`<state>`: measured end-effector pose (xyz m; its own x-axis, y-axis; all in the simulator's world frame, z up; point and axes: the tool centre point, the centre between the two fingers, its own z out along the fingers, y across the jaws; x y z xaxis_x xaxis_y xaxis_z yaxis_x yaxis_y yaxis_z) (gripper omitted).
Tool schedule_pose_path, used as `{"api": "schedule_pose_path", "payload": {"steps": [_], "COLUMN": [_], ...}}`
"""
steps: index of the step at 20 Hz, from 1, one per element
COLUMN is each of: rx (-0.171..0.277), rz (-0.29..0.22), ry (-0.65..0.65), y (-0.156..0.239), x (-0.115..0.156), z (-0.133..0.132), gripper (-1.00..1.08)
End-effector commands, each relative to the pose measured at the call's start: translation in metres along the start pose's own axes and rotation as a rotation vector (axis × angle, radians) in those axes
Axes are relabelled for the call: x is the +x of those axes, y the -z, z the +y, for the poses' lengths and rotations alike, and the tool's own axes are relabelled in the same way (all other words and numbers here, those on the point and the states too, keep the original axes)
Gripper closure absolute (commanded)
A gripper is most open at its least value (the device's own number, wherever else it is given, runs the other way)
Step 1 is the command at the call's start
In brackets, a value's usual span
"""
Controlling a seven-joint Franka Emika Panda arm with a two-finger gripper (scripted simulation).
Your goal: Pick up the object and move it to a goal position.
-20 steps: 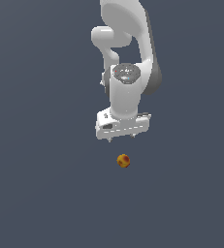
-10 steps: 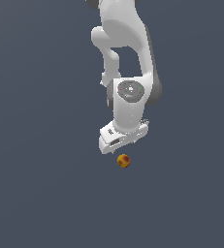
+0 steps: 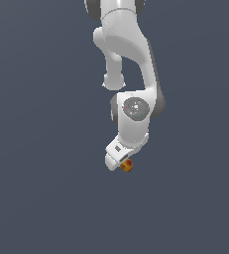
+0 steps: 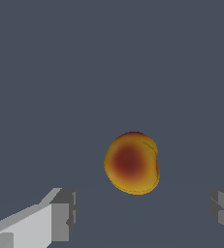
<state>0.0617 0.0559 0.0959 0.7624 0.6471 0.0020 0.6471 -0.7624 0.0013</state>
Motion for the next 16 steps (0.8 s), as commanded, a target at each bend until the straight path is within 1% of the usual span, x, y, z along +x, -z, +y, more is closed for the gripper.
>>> {"api": "schedule_pose_path", "payload": {"steps": [1,7,12,16], "rx": [0.000,0.001,0.002,0.002], "rz": [-0.001,-0.002,-0.002,-0.002], "ry": [0.040,0.087,0.085,0.086], "y": [-0.005,-0.012,-0.013,-0.026], "x": [0.003,0.006,0.006,0.005], "z": [0.001,0.002,0.002,0.002], "gripper": [-0.92,-0.92,-0.92,-0.92]}}
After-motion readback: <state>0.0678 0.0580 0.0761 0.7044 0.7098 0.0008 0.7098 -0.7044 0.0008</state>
